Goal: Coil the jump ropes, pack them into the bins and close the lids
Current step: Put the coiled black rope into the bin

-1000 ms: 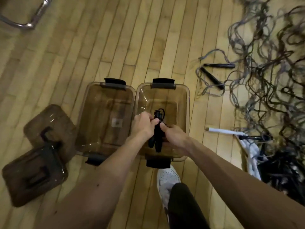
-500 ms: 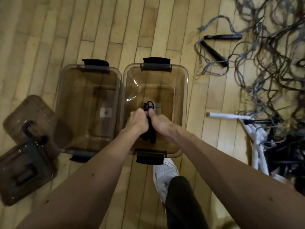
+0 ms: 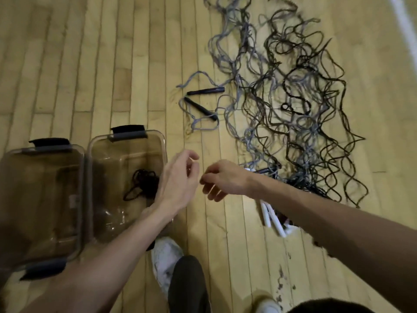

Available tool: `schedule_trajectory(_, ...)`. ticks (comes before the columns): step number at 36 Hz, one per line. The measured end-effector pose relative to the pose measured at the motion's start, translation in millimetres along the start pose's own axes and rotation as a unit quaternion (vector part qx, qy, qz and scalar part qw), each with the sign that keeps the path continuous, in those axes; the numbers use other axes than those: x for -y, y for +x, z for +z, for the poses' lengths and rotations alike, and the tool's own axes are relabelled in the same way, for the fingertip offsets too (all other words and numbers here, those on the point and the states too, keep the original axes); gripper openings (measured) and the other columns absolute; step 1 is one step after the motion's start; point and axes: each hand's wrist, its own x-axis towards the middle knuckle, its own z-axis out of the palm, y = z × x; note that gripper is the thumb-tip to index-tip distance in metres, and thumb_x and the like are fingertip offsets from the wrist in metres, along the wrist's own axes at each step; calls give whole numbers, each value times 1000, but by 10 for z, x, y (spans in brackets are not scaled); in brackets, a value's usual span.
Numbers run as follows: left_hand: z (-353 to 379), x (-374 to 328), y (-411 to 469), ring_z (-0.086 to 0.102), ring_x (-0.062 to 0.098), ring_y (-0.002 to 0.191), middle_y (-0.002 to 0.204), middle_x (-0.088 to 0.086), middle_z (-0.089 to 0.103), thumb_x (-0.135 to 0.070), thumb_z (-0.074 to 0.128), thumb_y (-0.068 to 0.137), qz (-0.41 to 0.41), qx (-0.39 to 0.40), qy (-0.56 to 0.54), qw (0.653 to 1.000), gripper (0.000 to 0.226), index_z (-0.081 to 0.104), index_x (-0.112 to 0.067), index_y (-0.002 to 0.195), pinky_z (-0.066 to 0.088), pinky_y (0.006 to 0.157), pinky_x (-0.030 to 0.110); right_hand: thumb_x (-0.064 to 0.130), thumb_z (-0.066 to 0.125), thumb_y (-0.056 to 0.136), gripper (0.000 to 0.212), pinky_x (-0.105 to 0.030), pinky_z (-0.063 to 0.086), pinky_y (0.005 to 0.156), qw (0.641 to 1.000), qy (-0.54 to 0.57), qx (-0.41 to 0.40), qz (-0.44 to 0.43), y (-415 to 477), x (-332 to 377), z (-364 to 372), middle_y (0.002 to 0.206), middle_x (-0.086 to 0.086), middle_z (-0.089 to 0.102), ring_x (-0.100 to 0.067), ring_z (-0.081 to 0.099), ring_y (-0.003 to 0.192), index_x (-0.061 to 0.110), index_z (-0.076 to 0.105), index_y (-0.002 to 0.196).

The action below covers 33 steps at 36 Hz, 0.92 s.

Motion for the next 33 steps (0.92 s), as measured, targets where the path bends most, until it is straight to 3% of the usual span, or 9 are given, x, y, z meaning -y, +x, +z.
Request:
schedule_trajectory(5,810,27,83,67,24,76,79,-3,70,-24,58,96,-135,194,-59,970,16,63,-28,82,58,75,43,7,47,103,14,-25,53,58,985,11,-136,102,-82,-1129,-312,80,-5,61,-15,60,64,10,59,97)
schedule_trajectory(8,1292,139,79,66,22,75,80,-4,69,-25,58,97,-174,265,-75,946,19,63,-29,79,55,68,38,1,42,99,28,-37,51,62,969,5,-174,174,-31,-1707,-295,76,-9,59,-25,59,66,12,58,78)
schedule_trajectory(11,1756,234,41,63,19,84,96,-4,67,-26,56,100,-209,302,-91,926,11,64,-27,92,46,63,25,9,43,100,21,-30,40,75,951,-47,-231,202,20,-2031,-224,108,-17,62,-34,59,99,3,62,106)
schedule_trajectory(13,2039,263,-18,64,22,104,117,-3,65,-28,53,102,-230,319,-99,914,18,62,-25,117,51,77,27,14,46,101,31,-30,37,81,943,-69,-258,200,51,-2164,-204,129,-20,51,-36,52,118,-1,54,127)
schedule_trajectory(15,2255,257,-74,64,19,103,122,-4,64,-29,52,102,-238,329,-117,906,30,59,-23,131,54,85,32,19,51,101,35,-35,41,88,935,-82,-284,196,94,-2236,-219,132,-20,50,-38,52,119,-1,53,130)
schedule_trajectory(21,2570,150,-148,71,27,85,98,10,73,-38,51,103,-266,309,-169,897,26,65,-17,98,60,80,49,19,53,97,23,-38,52,83,938,-150,-243,198,212,-2278,-248,114,-16,66,-36,66,101,13,61,118)
schedule_trajectory(26,2388,251,-205,70,27,83,96,7,73,-46,60,96,-270,306,-176,896,27,61,-19,102,59,82,53,13,51,96,11,-38,61,61,951,-113,-218,190,174,-2197,-210,92,-12,70,-30,73,67,16,61,97)
schedule_trajectory(29,2110,229,-183,69,23,72,93,10,72,-37,67,93,-253,309,-188,897,25,62,-14,100,60,72,43,16,56,101,15,-24,42,35,973,-33,-173,150,51,-2046,-290,75,-11,66,-22,65,44,13,61,87)
schedule_trajectory(33,1674,3,-95,63,18,59,84,15,69,-31,67,92,-203,306,-224,903,21,61,-11,91,56,60,35,25,67,98,20,-21,34,35,988,58,-120,74,-249,-1695,-485,64,-3,64,-13,54,40,5,71,98)
